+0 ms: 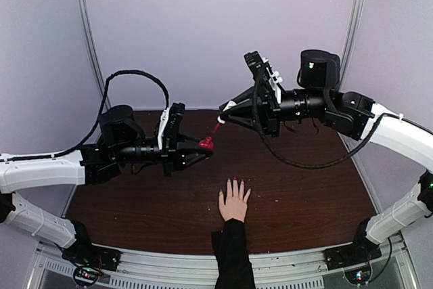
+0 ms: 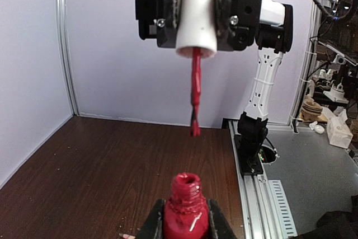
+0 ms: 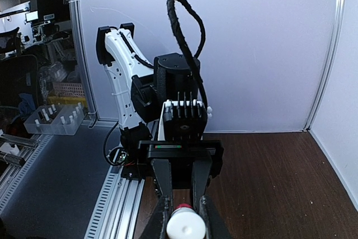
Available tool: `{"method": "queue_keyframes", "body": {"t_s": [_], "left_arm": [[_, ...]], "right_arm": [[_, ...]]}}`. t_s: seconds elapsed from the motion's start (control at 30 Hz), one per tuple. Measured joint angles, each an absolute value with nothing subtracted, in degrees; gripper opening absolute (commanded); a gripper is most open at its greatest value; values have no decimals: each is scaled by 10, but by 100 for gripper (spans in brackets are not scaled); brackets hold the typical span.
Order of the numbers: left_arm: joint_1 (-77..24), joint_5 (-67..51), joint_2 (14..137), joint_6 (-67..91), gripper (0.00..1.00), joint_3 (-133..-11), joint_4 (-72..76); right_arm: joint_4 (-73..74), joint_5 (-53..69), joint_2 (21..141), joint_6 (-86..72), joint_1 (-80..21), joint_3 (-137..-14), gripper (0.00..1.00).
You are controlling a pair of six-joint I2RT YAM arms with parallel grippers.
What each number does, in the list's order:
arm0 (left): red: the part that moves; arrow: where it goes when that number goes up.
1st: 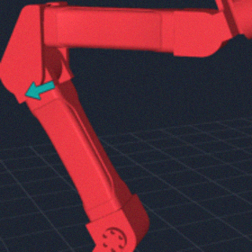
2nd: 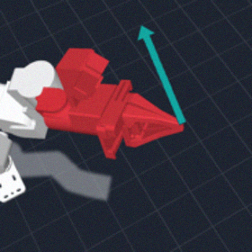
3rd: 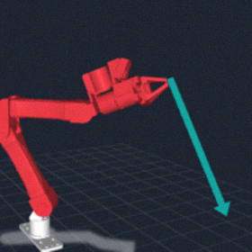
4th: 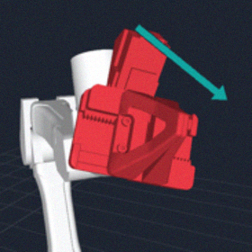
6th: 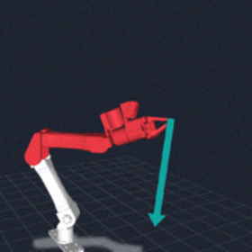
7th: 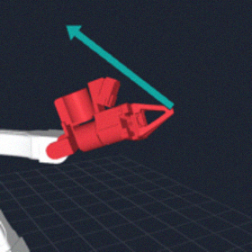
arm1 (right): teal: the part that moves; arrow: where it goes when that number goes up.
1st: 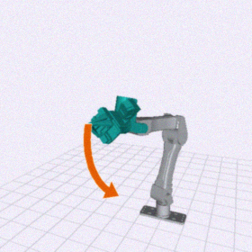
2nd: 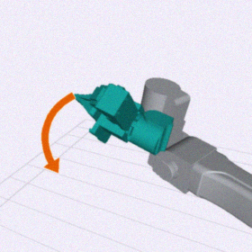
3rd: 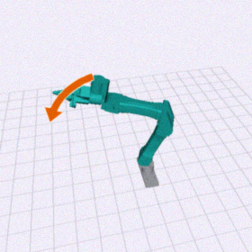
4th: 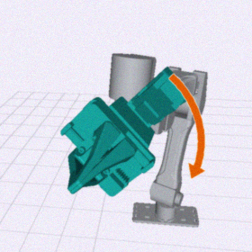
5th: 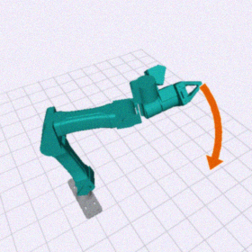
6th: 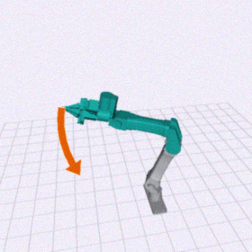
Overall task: Paint the nails
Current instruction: Remove the excess polish from the bottle rim, then close the cap of the nail polish bottle.
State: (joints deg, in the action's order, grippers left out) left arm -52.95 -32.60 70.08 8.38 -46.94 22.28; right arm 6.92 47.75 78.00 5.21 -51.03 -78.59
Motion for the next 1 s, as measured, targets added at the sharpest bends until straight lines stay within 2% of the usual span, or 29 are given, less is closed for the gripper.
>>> {"method": "queue_keyframes", "body": {"t_s": [0.63,1.0], "left_arm": [[-530,-309,702,17,0,-484,151],[-531,-308,702,13,0,-484,150]], "right_arm": [[227,434,824,83,-531,-874,0],[246,417,832,92,-537,-877,0]]}}
